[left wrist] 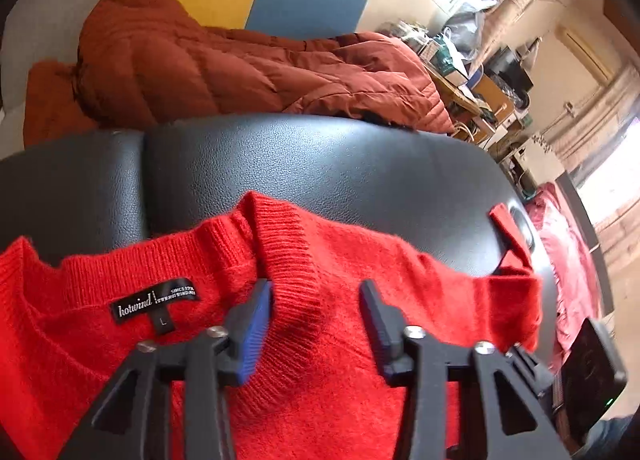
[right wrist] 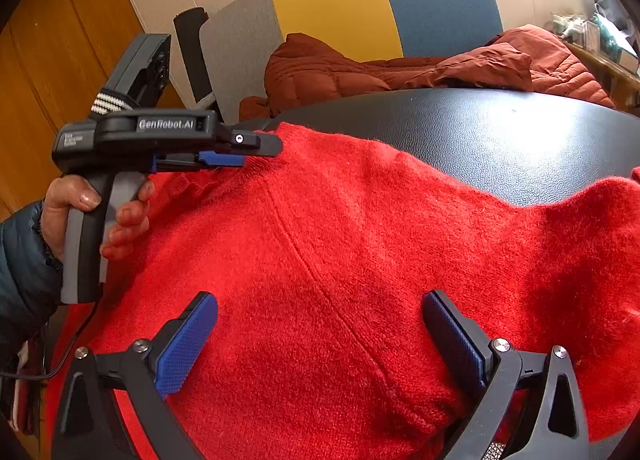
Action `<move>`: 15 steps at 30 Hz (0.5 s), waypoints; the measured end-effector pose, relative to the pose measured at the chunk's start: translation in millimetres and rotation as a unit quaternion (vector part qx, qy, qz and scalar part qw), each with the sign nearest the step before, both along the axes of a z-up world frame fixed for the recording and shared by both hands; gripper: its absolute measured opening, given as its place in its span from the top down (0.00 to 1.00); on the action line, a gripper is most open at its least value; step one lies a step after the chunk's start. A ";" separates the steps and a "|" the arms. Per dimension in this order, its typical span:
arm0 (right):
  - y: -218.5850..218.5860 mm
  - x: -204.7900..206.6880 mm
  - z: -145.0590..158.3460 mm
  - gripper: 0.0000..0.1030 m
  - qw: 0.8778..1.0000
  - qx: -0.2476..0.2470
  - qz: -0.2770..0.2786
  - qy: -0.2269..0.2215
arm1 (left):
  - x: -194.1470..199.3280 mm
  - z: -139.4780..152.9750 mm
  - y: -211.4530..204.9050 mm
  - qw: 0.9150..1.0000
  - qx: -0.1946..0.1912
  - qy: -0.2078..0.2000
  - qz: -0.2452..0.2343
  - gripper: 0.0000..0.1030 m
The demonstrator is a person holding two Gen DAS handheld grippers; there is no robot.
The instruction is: Fold clothes
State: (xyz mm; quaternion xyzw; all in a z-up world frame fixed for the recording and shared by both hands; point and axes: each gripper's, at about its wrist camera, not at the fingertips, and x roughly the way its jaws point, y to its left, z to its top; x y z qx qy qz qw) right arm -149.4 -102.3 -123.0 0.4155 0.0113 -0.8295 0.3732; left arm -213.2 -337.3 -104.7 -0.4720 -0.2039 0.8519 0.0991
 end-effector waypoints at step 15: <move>0.3 0.9 -0.7 0.00 1.000 0.004 -0.001 0.003 | 3.9 31.3 53.5 0.984 -0.110 0.118 -0.072 0.96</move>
